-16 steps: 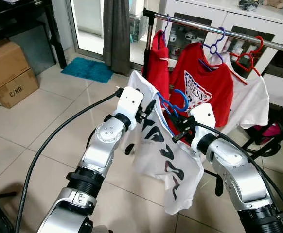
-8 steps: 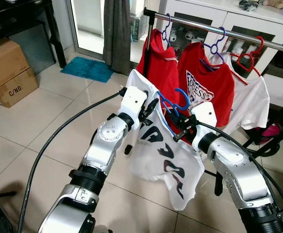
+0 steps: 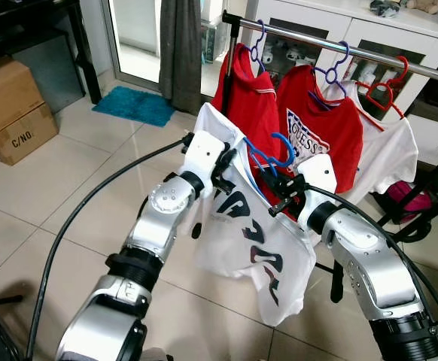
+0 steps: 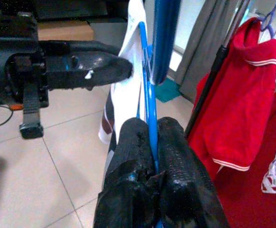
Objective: Hang hanger
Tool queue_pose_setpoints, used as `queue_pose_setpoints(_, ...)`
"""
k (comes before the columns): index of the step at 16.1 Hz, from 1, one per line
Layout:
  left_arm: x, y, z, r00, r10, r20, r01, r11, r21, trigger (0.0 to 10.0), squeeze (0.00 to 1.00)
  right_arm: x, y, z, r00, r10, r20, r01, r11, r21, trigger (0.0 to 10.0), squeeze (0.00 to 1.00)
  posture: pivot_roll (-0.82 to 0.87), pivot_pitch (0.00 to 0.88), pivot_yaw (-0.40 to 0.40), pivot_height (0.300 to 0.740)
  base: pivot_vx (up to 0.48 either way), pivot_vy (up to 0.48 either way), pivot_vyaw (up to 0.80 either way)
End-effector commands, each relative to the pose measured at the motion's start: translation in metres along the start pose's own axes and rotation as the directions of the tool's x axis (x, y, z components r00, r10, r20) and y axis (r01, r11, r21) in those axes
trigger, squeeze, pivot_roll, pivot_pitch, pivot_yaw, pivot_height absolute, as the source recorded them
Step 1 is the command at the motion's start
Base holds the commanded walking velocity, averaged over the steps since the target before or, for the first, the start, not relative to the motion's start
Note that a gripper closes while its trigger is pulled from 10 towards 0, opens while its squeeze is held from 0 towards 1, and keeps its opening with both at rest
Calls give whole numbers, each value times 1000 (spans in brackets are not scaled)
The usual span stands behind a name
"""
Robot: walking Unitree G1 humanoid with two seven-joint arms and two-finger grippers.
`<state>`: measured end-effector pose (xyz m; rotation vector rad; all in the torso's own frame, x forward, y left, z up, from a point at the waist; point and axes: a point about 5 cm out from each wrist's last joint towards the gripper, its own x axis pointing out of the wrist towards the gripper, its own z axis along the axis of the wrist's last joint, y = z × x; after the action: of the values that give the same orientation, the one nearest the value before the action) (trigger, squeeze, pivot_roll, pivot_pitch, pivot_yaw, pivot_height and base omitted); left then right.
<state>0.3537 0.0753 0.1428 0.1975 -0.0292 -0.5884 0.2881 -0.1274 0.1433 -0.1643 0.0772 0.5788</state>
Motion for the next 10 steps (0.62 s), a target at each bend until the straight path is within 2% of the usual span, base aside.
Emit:
queue_pose_setpoints(1,4,1,8,1000,-8,28,8,1000,1,0,0,-1,-5,7,999,-13,42,13,1000,-9,0,0,-19,0,-105,740,0,0,0)
queue_pose_setpoints(5,7,3,11,999,-18,34,18,1000,6,0,0,-3,-3,7,999,9,42,-9,1000,-11,0,0,-27,0,-98,740,0,0,0)
queue_pose_setpoints(10,5,8,9,999,19,36,-18,1000,-11,0,0,-5,-3,4,1000,9,28,-9,1000,-18,0,0,-24,0,-101,740,0,0,0)
